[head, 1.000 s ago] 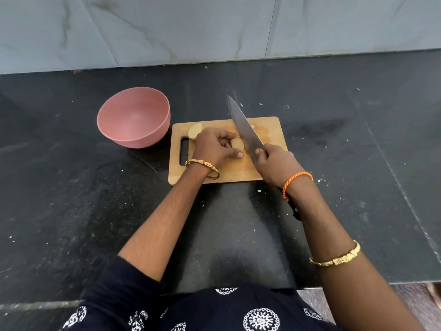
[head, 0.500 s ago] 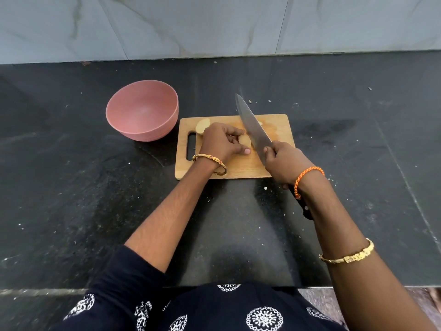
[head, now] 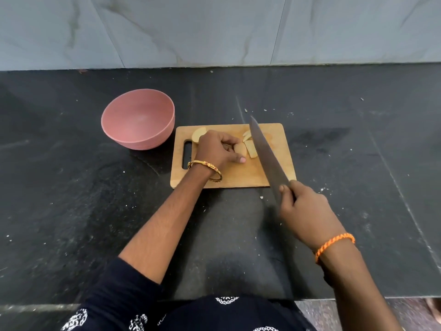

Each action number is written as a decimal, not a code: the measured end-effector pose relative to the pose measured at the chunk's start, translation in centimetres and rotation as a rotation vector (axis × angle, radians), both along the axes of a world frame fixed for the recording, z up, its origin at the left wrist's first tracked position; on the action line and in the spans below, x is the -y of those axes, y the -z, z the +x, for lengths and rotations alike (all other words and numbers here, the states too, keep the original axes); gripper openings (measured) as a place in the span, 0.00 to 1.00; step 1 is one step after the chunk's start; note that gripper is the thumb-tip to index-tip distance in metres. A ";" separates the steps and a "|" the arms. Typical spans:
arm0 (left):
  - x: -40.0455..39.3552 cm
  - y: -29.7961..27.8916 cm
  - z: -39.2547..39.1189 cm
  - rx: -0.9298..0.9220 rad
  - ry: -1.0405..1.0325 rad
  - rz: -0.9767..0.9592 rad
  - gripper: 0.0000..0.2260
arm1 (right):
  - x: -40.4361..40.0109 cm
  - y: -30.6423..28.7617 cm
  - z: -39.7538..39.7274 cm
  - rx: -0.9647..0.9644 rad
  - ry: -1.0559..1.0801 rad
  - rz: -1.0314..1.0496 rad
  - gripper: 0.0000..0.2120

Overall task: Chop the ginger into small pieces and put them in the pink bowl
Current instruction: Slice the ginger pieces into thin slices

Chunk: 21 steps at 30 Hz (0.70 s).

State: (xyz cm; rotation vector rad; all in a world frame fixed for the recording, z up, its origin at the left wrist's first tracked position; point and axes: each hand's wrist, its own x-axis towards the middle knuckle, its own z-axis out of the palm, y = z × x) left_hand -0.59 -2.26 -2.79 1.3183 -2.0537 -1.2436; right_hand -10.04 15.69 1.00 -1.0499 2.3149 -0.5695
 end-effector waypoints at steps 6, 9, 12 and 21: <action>0.0 -0.1 -0.1 0.003 -0.009 0.005 0.23 | 4.8 0.5 -1.5 0.024 -0.040 -0.028 0.12; -0.1 -0.2 -0.2 0.002 -0.017 0.001 0.23 | 6.1 0.6 -1.3 0.031 -0.066 -0.017 0.11; -0.1 -0.1 -0.1 0.012 -0.015 -0.013 0.23 | 6.7 0.6 -1.2 0.037 -0.085 -0.005 0.13; -0.1 0.1 -0.2 0.017 -0.029 -0.007 0.22 | 7.3 0.7 -1.4 0.008 -0.133 0.047 0.14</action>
